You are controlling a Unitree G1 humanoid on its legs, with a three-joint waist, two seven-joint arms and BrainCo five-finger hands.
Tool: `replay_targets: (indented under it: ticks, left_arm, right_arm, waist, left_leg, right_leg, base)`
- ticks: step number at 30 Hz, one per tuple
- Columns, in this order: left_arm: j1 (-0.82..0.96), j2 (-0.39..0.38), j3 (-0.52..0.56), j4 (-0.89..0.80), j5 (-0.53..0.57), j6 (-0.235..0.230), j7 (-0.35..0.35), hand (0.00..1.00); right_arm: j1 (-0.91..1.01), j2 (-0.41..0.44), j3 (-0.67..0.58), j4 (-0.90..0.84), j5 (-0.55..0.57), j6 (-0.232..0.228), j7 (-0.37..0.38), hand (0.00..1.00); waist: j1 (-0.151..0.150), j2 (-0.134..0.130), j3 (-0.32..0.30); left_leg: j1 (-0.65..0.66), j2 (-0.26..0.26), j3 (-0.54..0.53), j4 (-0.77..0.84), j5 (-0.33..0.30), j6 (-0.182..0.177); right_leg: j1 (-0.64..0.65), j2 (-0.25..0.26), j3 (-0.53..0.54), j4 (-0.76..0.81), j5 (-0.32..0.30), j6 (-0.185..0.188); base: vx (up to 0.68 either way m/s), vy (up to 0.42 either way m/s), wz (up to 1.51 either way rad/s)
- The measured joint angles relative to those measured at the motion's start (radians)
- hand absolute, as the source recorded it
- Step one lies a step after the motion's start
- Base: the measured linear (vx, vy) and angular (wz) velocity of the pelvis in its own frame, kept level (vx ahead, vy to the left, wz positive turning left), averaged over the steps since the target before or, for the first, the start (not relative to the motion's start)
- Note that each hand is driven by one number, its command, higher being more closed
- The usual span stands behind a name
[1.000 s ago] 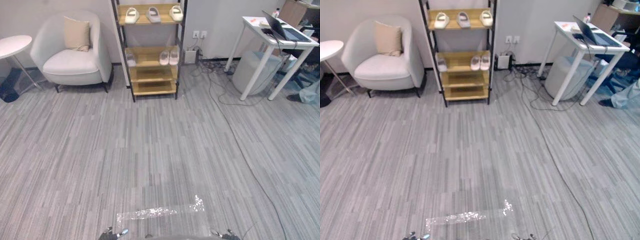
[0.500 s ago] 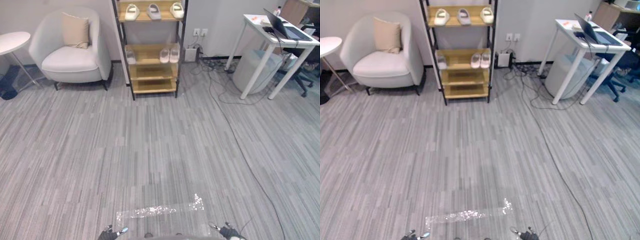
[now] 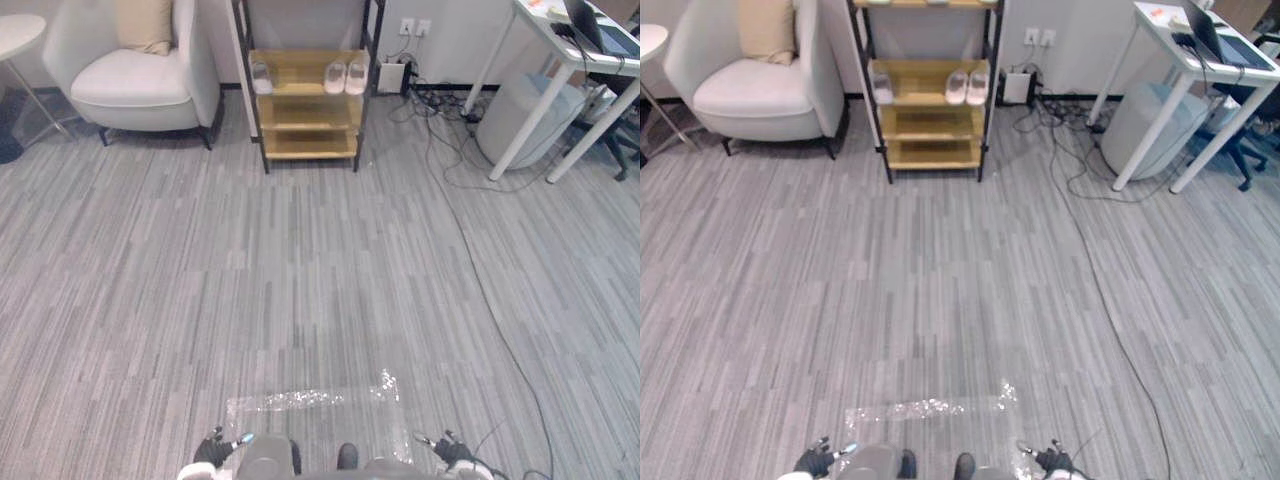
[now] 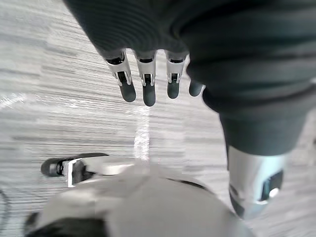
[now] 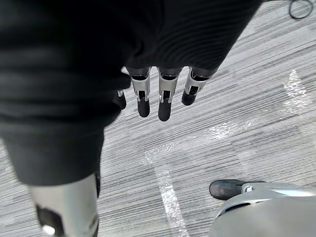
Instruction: Organize the slippers on the shoe rack
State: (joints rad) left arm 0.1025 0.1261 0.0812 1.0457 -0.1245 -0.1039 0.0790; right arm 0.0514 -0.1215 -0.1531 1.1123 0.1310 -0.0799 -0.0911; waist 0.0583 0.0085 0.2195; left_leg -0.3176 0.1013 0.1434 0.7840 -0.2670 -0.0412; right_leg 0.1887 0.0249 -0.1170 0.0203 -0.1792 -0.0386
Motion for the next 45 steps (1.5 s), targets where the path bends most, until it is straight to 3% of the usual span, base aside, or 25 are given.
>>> replay_targets:
  ticks: [3, 5, 6, 7, 8, 11, 14, 15, 17, 18, 21, 22, 24, 26, 27, 30, 31, 32, 33, 36, 39, 40, 42, 44, 45]
  left_arm:
    - [0.002, -0.006, 0.011, -0.003, -0.027, 0.000, 0.006, 0.00]
    - [0.001, -0.016, 0.018, -0.006, -0.029, -0.001, 0.007, 0.00]
    - [0.006, -0.024, 0.020, -0.008, -0.033, -0.001, 0.007, 0.00]
    - [0.006, -0.018, 0.027, -0.010, -0.034, -0.003, 0.006, 0.00]
    - [0.000, -0.012, 0.050, -0.015, -0.034, -0.010, 0.006, 0.00]
    - [-0.012, -0.011, 0.072, -0.015, -0.033, -0.014, 0.006, 0.00]
    - [-0.012, 0.003, 0.054, -0.016, -0.026, -0.014, 0.005, 0.00]
    - [-0.011, 0.011, 0.045, -0.015, -0.026, -0.010, 0.005, 0.00]
    - [-0.010, 0.016, 0.027, -0.015, -0.026, -0.006, 0.005, 0.00]
    - [-0.012, 0.019, 0.020, -0.015, -0.026, -0.005, 0.004, 0.00]
    - [-0.035, 0.014, 0.014, -0.016, -0.026, -0.006, 0.002, 0.00]
    - [-0.041, 0.012, 0.009, -0.016, -0.026, -0.006, 0.002, 0.00]
    - [-0.039, 0.005, 0.006, -0.015, -0.025, -0.006, 0.003, 0.00]
    - [-0.018, 0.026, 0.008, -0.014, -0.024, -0.006, 0.004, 0.00]
    - [-0.032, 0.004, 0.016, 0.002, -0.023, -0.002, 0.007, 0.00]
    - [-0.031, -0.063, 0.065, 0.005, -0.015, -0.002, 0.000, 0.00]
    - [-0.034, -0.085, 0.104, -0.005, -0.014, 0.002, -0.001, 0.00]
    - [-0.033, -0.096, 0.119, -0.017, -0.014, 0.003, 0.000, 0.00]
    - [-0.035, -0.103, 0.127, -0.038, -0.015, 0.002, -0.002, 0.00]
    - [-0.049, -0.091, 0.111, -0.077, -0.015, -0.002, -0.003, 0.00]
    - [-0.062, -0.086, 0.086, -0.095, -0.016, -0.013, -0.005, 0.00]
    - [-0.064, -0.088, 0.084, -0.096, -0.016, -0.016, -0.004, 0.00]
    - [-0.062, -0.099, 0.072, -0.094, -0.018, -0.018, -0.003, 0.00]
    - [-0.062, -0.094, 0.072, -0.088, -0.027, -0.019, -0.002, 0.00]
    - [-0.066, -0.078, 0.071, -0.088, -0.027, -0.019, -0.005, 0.00]
  right_arm:
    - [-0.034, 0.008, 0.000, 0.003, 0.000, 0.001, -0.003, 0.00]
    - [-0.051, 0.013, 0.002, 0.003, 0.000, 0.000, -0.007, 0.00]
    - [-0.064, 0.014, 0.009, 0.004, 0.000, 0.000, -0.008, 0.00]
    - [-0.072, 0.030, 0.015, 0.011, 0.001, 0.000, -0.007, 0.00]
    - [-0.100, 0.060, 0.019, 0.013, 0.000, 0.000, -0.004, 0.00]
    - [-0.112, 0.096, 0.017, 0.006, -0.003, -0.001, 0.002, 0.00]
    - [-0.113, 0.110, 0.019, -0.001, -0.007, -0.002, 0.008, 0.00]
    - [-0.108, 0.112, 0.019, 0.002, -0.011, -0.001, 0.011, 0.00]
    - [-0.094, 0.103, 0.029, -0.021, -0.012, -0.001, 0.012, 0.00]
    - [-0.092, 0.096, 0.044, -0.031, -0.013, -0.003, 0.012, 0.00]
    - [-0.107, 0.089, 0.051, -0.037, -0.014, -0.008, 0.014, 0.00]
    - [-0.116, 0.082, 0.052, -0.039, -0.014, -0.010, 0.014, 0.00]
    - [-0.122, 0.071, 0.053, -0.037, -0.014, -0.010, 0.013, 0.00]
    - [-0.091, 0.073, 0.072, -0.030, -0.015, -0.008, 0.013, 0.00]
    - [-0.096, 0.047, 0.079, -0.028, -0.015, -0.008, 0.014, 0.00]
    - [-0.077, 0.028, 0.046, -0.027, -0.015, -0.005, 0.013, 0.00]
    - [-0.075, 0.024, 0.043, -0.040, -0.014, -0.004, 0.009, 0.00]
    - [-0.071, 0.023, 0.044, -0.043, -0.012, -0.004, 0.007, 0.00]
    - [-0.069, 0.027, 0.045, -0.044, -0.012, -0.003, 0.002, 0.00]
    - [-0.073, 0.065, 0.048, -0.035, -0.002, -0.002, -0.002, 0.00]
    - [-0.090, 0.079, 0.049, -0.027, 0.000, 0.001, -0.005, 0.00]
    - [-0.092, 0.079, 0.049, -0.026, 0.000, 0.001, -0.006, 0.00]
    - [-0.097, 0.070, 0.058, -0.023, 0.000, 0.001, -0.007, 0.00]
    - [-0.104, 0.082, 0.086, 0.004, -0.001, 0.002, -0.005, 0.00]
    - [-0.102, 0.096, 0.086, 0.004, -0.002, 0.003, -0.005, 0.00]
  waist:
    - [0.017, -0.005, 0.013]
    - [0.033, 0.006, 0.013]
    - [0.057, 0.013, 0.015]
    - [0.066, 0.002, 0.016]
    - [0.066, -0.028, 0.023]
    - [0.086, -0.050, 0.022]
    - [0.094, -0.067, 0.019]
    - [0.090, -0.071, 0.021]
    - [0.069, -0.068, 0.021]
    - [0.051, -0.059, 0.023]
    - [0.035, -0.047, 0.023]
    - [0.027, -0.039, 0.027]
    - [0.014, -0.028, 0.028]
    - [0.002, -0.074, 0.001]
    - [0.000, -0.031, -0.005]
    - [-0.007, 0.041, -0.036]
    - [-0.007, 0.061, -0.034]
    - [-0.004, 0.067, -0.028]
    - [0.004, 0.062, -0.013]
    - [0.017, 0.016, 0.002]
    - [0.049, 0.001, 0.013]
    - [0.052, 0.001, 0.014]
    - [0.059, 0.015, 0.008]
    - [0.085, 0.017, -0.004]
    - [0.084, -0.020, -0.010]
  left_leg:
    - [-0.044, -0.046, 0.004, -0.271, 0.054, 0.000]
    - [-0.044, -0.079, 0.001, -0.547, 0.187, -0.017]
    - [-0.028, -0.080, 0.009, -0.590, 0.307, -0.020]
    - [-0.029, -0.098, 0.020, -0.570, 0.319, 0.031]
    - [-0.056, -0.115, 0.034, -0.508, 0.260, 0.055]
    - [-0.036, -0.121, 0.057, -0.389, 0.147, 0.095]
    - [0.105, -0.137, 0.054, -0.415, 0.054, 0.102]
    - [0.181, -0.149, 0.041, -0.442, 0.033, 0.099]
    - [0.323, -0.159, 0.020, -0.528, 0.028, 0.100]
    - [0.386, -0.151, 0.007, -0.565, 0.027, 0.100]
    - [0.472, -0.108, -0.019, -0.606, 0.025, 0.096]
    - [0.490, -0.089, -0.023, -0.609, 0.019, 0.086]
    - [0.551, -0.060, -0.043, -0.630, -0.009, 0.038]
    - [0.618, -0.089, -0.095, -0.631, -0.051, -0.009]
    - [0.637, -0.055, -0.117, -0.616, -0.066, -0.005]
    - [0.513, 0.021, -0.194, -0.286, -0.058, -0.022]
    - [0.428, 0.052, -0.200, -0.067, 0.007, -0.024]
    - [0.370, 0.073, -0.207, 0.074, 0.089, -0.019]
    - [0.292, 0.112, -0.189, 0.250, 0.078, -0.009]
    - [0.137, 0.121, -0.110, 0.299, -0.014, -0.001]
    - [0.053, 0.030, -0.070, -0.037, -0.056, 0.010]
    - [0.049, 0.000, -0.075, -0.135, -0.038, 0.004]
    - [0.047, -0.057, -0.075, -0.523, 0.136, -0.013]
    - [0.066, -0.076, -0.057, -0.514, 0.261, 0.042]
    - [0.058, -0.105, -0.043, -0.463, 0.204, 0.074]
  right_leg:
    - [0.008, -0.058, 0.025, 0.011, -0.045, 0.027]
    - [0.025, -0.093, 0.049, 0.009, -0.082, 0.065]
    - [0.026, -0.103, 0.074, 0.011, -0.111, 0.079]
    - [0.036, -0.120, 0.086, 0.013, -0.123, 0.073]
    - [0.032, -0.141, 0.091, 0.049, -0.123, 0.071]
    - [-0.016, -0.161, 0.128, 0.263, -0.110, 0.112]
    - [-0.156, -0.179, 0.148, 0.696, 0.063, 0.313]
    - [-0.215, -0.203, 0.111, 0.868, 0.063, 0.279]
    - [-0.283, -0.258, -0.036, 0.996, -0.021, 0.148]
    - [-0.316, -0.260, -0.103, 0.966, -0.070, 0.110]
    - [-0.434, -0.200, -0.180, 0.700, -0.106, 0.076]
    - [-0.464, -0.171, -0.182, 0.587, -0.082, 0.070]
    - [-0.486, -0.105, -0.150, 0.291, 0.080, 0.065]
    - [-0.487, -0.105, -0.103, 0.206, 0.308, -0.002]
    - [-0.496, -0.083, -0.119, 0.287, 0.272, -0.001]
    - [-0.429, -0.016, -0.162, 0.283, 0.140, -0.021]
    - [-0.385, 0.012, -0.180, 0.265, 0.116, -0.038]
    - [-0.348, 0.029, -0.179, 0.252, 0.095, -0.056]
    - [-0.282, 0.053, -0.181, 0.235, 0.065, -0.073]
    - [-0.130, 0.055, -0.175, 0.159, 0.042, -0.060]
    - [-0.036, 0.026, -0.137, 0.084, 0.024, -0.038]
    - [-0.027, 0.013, -0.132, 0.078, 0.014, -0.037]
    - [-0.009, -0.008, -0.106, 0.061, -0.021, 0.001]
    - [0.033, -0.029, -0.071, 0.069, -0.073, 0.040]
    - [0.037, -0.063, -0.069, 0.114, -0.100, 0.056]
  base:
    - [0.29, 0.155, -0.30]
    - [0.39, 0.217, -0.38]
    - [0.46, 0.267, -0.51]
    - [0.60, 0.282, -0.41]
    - [0.52, 0.205, -0.15]
    - [0.58, 0.216, -0.06]
    - [0.47, 0.184, -0.13]
    - [0.49, 0.140, 0.09]
    - [0.54, 0.089, 0.30]
    - [0.48, 0.030, 0.35]
    - [0.52, -0.065, 0.33]
    - [0.47, -0.104, 0.39]
    - [0.50, -0.150, 0.42]
    - [0.62, -0.254, 0.47]
    - [0.54, -0.231, 0.42]
    - [0.52, -0.244, 0.27]
    - [0.39, -0.171, 0.11]
    - [0.58, -0.177, 0.06]
    - [0.55, -0.136, 0.10]
    - [0.44, -0.132, 0.04]
    - [0.36, 0.012, -0.24]
    - [0.45, 0.171, -0.24]
    - [0.41, 0.195, -0.31]
    - [0.56, 0.204, -0.31]
    - [0.54, 0.140, -0.04]
